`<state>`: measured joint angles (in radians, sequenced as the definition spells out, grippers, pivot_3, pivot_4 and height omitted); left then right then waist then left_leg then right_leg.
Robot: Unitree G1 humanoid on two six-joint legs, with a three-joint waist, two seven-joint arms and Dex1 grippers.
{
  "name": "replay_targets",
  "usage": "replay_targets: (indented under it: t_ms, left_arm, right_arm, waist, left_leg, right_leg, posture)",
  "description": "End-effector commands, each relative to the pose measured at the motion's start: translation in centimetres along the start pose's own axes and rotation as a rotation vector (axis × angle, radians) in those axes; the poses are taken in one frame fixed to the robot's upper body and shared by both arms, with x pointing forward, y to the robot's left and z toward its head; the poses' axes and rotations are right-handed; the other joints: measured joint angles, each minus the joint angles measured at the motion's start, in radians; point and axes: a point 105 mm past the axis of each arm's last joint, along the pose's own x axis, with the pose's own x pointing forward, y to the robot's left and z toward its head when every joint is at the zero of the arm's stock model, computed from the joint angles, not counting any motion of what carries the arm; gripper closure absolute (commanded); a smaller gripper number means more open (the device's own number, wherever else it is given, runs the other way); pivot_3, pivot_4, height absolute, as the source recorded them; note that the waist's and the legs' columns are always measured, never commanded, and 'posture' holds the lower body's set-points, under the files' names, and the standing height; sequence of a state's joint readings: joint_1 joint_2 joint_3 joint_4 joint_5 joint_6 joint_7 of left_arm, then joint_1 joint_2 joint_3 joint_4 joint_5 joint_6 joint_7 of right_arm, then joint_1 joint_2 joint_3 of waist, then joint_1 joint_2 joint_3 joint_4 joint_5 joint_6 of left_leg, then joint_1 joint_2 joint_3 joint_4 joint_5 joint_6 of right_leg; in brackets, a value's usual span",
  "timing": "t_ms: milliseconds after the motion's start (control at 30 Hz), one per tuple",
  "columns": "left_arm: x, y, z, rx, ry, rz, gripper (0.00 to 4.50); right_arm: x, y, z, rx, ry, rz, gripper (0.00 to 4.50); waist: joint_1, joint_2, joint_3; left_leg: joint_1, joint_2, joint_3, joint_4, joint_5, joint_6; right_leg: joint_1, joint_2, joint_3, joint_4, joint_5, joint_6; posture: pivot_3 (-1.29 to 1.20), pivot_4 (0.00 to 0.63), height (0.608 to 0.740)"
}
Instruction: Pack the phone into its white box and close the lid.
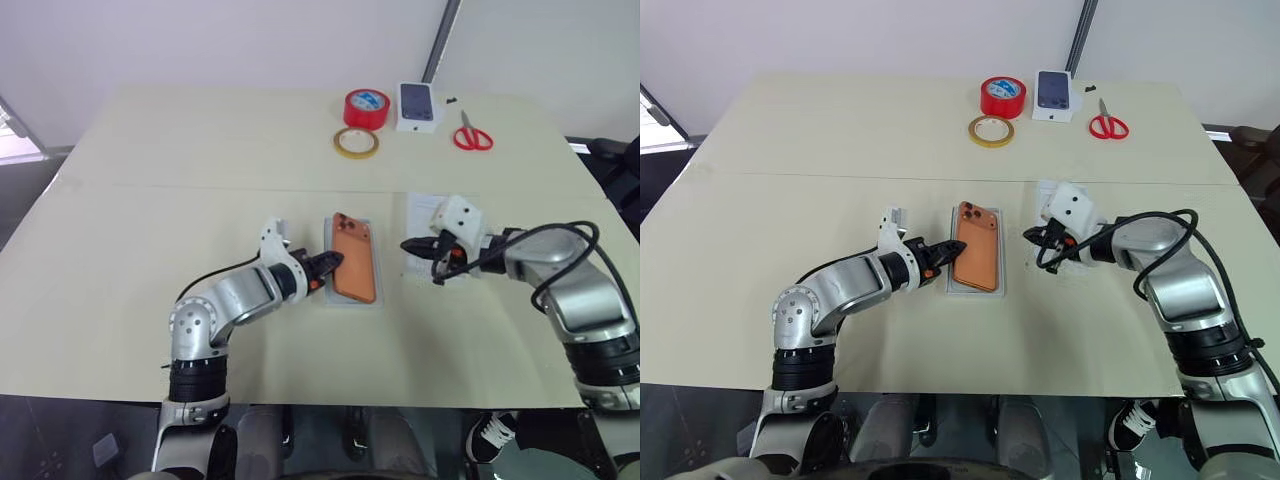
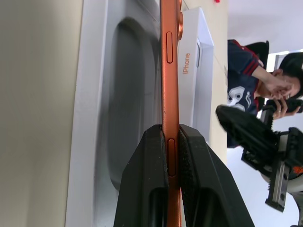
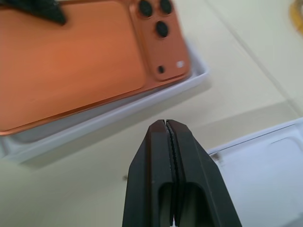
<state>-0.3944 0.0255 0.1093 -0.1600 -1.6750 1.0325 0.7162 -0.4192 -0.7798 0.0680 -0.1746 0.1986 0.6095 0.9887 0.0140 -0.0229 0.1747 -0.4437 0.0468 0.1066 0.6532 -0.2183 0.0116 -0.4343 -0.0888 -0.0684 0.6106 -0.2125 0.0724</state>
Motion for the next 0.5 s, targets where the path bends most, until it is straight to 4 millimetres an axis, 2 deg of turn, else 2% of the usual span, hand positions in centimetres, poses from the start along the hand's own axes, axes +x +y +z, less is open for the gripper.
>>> replay_targets:
  t_ms: [33, 100, 200, 267, 400, 500]
  left_arm:
    - [-0.05, -1.17, -0.25, 0.013, 0.004, -0.063, 4.47]
    - [-0.02, -1.18, -0.3, 0.018, 0.006, -0.065, 4.47]
    - [0.08, -1.08, -0.3, 0.034, 0.004, -0.061, 3.24]
    - [0.12, -1.02, -0.18, 0.041, -0.003, -0.06, 2.11]
    - [0.05, -0.88, 0.08, 0.054, -0.013, -0.058, 0.2]
    - [-0.3, -0.98, 0.25, 0.074, -0.016, -0.063, 0.09]
  right_arm:
    - [-1.17, -0.18, 1.36, -0.036, -0.046, -0.009, 4.5]
    - [-1.23, -0.19, 1.38, -0.033, -0.05, -0.011, 4.5]
    - [-1.28, -0.24, 1.55, -0.021, -0.066, -0.014, 4.5]
    - [-1.34, -0.17, 1.59, -0.017, -0.07, -0.01, 4.5]
    - [-1.38, -0.05, 1.54, -0.016, -0.07, -0.006, 4.5]
    - [-1.38, -0.03, 1.56, -0.016, -0.071, -0.007, 4.5]
  waist:
    - [0.0, 0.0, 0.0]
    - [0.0, 0.0, 0.0]
    - [0.0, 0.0, 0.0]
    - [0.0, 0.0, 0.0]
    - [0.0, 0.0, 0.0]
    - [0.0, 0.0, 0.0]
  left_leg:
    - [0.0, 0.0, 0.0, 0.0, 0.0, 0.0]
    - [0.0, 0.0, 0.0, 0.0, 0.0, 0.0]
    - [0.0, 0.0, 0.0, 0.0, 0.0, 0.0]
    - [0.0, 0.0, 0.0, 0.0, 0.0, 0.0]
    - [0.0, 0.0, 0.0, 0.0, 0.0, 0.0]
    - [0.0, 0.0, 0.0, 0.0, 0.0, 0.0]
  right_leg:
    - [0.0, 0.0, 0.0, 0.0, 0.0, 0.0]
    - [0.0, 0.0, 0.0, 0.0, 0.0, 0.0]
    - [0.0, 0.0, 0.0, 0.0, 0.0, 0.0]
    - [0.0, 0.0, 0.0, 0.0, 0.0, 0.0]
    - [0.0, 0.0, 0.0, 0.0, 0.0, 0.0]
    - [0.0, 0.0, 0.0, 0.0, 0.0, 0.0]
  posture:
    - [0.0, 0.15, 0.74]
    - [0.0, 0.15, 0.74]
    - [0.0, 0.15, 0.74]
    - [0.0, 0.15, 0.74]
    - [0.0, 0.15, 0.74]
    - [0.0, 0.15, 0.74]
